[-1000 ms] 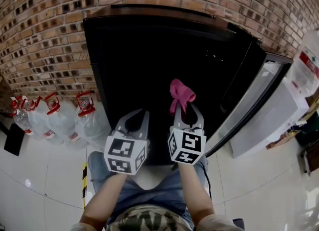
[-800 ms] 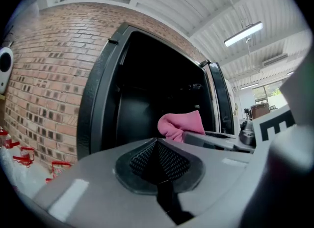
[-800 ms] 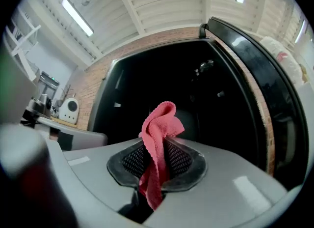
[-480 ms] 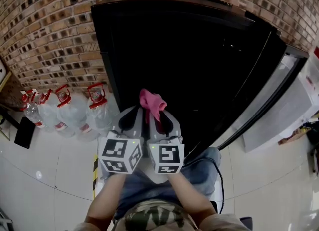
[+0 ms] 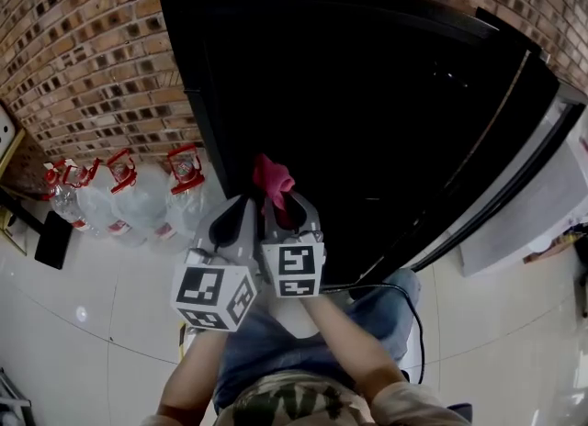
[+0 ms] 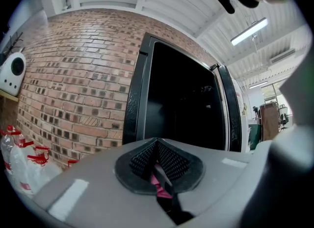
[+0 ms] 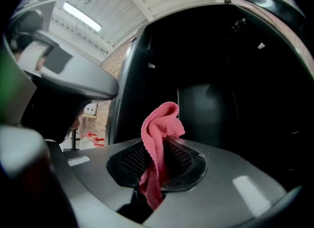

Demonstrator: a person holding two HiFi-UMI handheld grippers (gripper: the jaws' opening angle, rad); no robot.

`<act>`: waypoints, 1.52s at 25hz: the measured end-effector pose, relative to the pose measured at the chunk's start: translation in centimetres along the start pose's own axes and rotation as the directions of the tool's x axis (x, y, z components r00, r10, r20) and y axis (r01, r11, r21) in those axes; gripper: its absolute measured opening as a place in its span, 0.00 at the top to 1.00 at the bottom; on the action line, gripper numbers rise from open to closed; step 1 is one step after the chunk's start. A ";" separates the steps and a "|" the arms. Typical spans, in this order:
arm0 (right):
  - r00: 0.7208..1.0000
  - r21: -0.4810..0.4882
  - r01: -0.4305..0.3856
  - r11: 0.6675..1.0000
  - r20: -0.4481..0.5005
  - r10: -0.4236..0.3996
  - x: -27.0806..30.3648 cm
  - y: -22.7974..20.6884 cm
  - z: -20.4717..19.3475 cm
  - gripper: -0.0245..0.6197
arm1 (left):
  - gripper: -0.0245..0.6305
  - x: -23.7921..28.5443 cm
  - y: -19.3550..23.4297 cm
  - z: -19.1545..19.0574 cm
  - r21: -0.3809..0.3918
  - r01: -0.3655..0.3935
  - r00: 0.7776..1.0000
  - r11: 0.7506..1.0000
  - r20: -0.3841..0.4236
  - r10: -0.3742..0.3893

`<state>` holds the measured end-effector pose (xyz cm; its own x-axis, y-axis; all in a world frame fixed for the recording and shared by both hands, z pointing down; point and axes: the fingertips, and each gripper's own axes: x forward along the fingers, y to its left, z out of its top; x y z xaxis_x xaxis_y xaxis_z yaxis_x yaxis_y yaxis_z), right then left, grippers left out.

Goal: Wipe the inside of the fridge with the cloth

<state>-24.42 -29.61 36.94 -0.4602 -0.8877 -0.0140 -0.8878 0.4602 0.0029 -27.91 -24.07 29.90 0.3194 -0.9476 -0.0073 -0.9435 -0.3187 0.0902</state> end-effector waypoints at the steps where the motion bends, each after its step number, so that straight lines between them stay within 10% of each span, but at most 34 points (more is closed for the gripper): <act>1: 1.000 0.001 0.003 1.000 -0.007 -0.003 0.9 -0.4 -0.1 0.85 | 0.98 0.1 -0.1 0.0 0.004 0.005 1.000 1.000 0.000 -0.005; 22: 0.986 -0.052 0.092 0.994 -0.135 -0.099 16.1 -9.6 0.0 0.85 | 0.98 3.1 -1.3 -0.4 0.034 0.096 0.995 0.995 -0.033 -0.095; 38: 0.925 -0.124 0.310 0.943 -0.192 -0.329 13.3 -21.1 0.1 0.85 | 0.98 4.4 -3.3 -0.7 0.017 0.136 0.990 0.991 -0.032 -0.136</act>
<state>-11.77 -51.10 36.55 -0.1338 -0.9749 0.1778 -0.9801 0.1568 0.1219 -23.28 -27.18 30.27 0.4472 -0.8944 0.0129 -0.8925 -0.4452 0.0716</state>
